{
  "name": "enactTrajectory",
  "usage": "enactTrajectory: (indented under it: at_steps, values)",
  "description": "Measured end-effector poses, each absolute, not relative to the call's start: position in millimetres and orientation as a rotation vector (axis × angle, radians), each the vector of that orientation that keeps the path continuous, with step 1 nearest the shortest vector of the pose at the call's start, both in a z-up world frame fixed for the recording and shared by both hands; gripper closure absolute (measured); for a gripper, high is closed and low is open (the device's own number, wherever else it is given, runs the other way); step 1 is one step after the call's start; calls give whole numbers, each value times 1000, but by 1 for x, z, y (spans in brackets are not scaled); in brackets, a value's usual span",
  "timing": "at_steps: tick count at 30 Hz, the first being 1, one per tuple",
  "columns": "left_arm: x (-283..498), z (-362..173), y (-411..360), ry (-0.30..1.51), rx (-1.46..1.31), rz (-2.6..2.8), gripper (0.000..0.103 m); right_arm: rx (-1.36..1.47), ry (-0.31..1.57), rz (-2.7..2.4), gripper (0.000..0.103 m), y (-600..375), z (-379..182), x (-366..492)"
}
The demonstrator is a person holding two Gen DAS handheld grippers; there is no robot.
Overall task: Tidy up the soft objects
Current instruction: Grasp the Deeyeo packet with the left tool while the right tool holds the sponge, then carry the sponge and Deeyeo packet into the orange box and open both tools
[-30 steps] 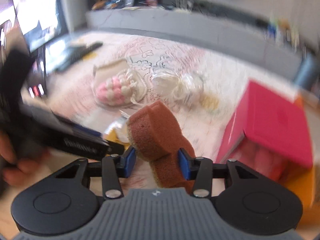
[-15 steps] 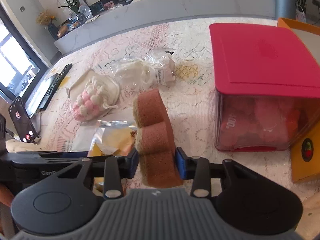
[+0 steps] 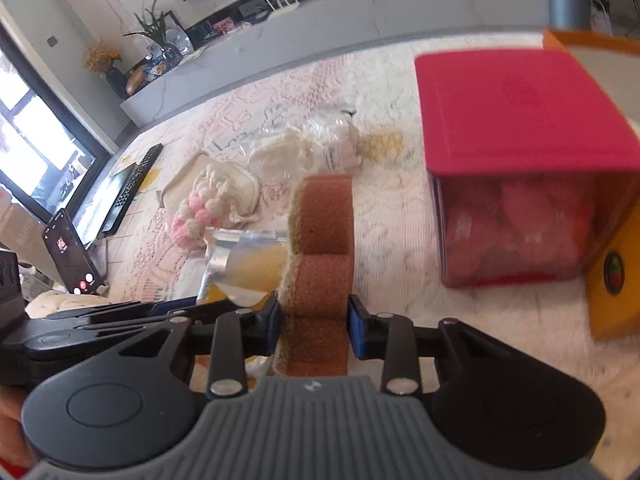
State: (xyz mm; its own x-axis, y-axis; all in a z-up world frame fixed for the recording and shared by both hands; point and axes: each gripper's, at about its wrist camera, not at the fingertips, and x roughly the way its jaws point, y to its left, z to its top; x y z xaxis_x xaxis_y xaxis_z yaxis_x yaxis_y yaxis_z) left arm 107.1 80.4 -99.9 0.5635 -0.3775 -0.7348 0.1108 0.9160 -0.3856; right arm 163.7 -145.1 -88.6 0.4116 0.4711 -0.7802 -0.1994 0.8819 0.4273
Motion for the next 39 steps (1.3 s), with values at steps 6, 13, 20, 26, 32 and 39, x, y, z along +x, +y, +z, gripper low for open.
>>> enactTrajectory:
  at_steps: [6,13,20,26,32,39]
  values:
    - [116,-111,71,997,-319,-295,64,263,1077,404,70,-145,-99,160]
    - [129,-128,77,1079,-408,-226,58,203,1043,405,66,-138,-97,161]
    - [129,-127,71,1057,-398,-215,60,133,991,360,68,-136,-96,166]
    - [118,-115,72,991,-393,-209,80,121,975,367,70,-134,-95,160]
    - [102,-99,71,908,-369,-190,86,122,951,385,70,-135,-85,153]
    - [84,-64,77,803,-374,-148,87,121,876,391,70,-143,-55,138]
